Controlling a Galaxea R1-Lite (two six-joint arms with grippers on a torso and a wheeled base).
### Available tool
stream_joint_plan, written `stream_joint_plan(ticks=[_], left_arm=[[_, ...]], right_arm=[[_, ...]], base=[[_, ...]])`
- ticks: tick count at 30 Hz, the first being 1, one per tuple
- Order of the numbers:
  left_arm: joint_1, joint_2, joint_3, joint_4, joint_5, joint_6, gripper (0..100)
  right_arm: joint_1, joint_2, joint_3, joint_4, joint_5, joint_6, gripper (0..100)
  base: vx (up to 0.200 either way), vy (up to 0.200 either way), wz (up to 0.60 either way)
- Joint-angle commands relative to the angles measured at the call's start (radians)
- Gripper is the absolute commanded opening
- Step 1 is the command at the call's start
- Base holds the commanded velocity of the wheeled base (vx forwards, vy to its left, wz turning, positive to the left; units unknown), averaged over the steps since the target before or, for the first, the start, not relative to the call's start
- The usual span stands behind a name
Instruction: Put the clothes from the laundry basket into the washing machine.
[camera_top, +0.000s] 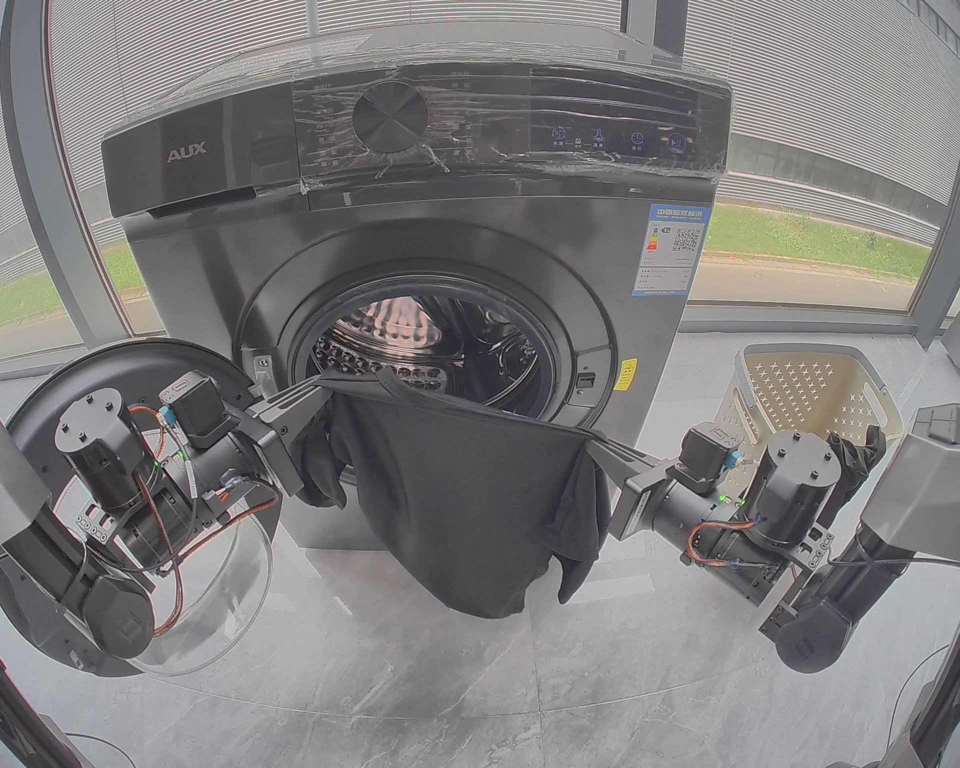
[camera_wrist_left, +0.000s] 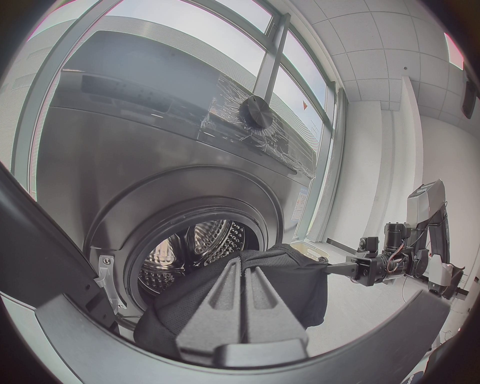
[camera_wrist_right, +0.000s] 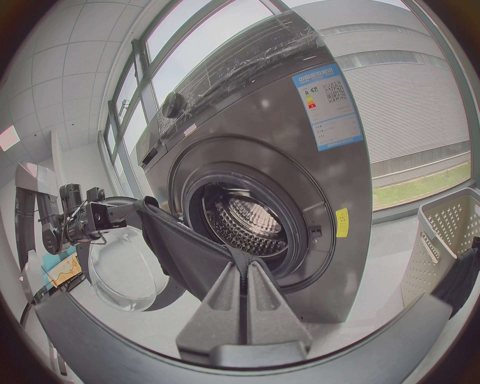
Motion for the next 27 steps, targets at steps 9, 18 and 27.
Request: stream_joint_plan(ticks=[9,18,27], left_arm=[[0.008,-0.023,0.013,-0.003,-0.004,0.001,0],[0.024,-0.022,0.016,-0.001,-0.005,0.003,0],[0.025,-0.02,0.014,-0.001,-0.005,0.001,0]], right_arm=[[-0.001,-0.032,-0.075,-0.001,-0.011,0.002,0],[0.001,-0.029,-0.075,-0.001,-0.011,0.003,0],[0.001,-0.03,-0.073,-0.001,-0.01,0.005,0]], base=[[0.0,0.0,0.0],[0.0,0.0,0.0],[0.0,0.0,0.0]])
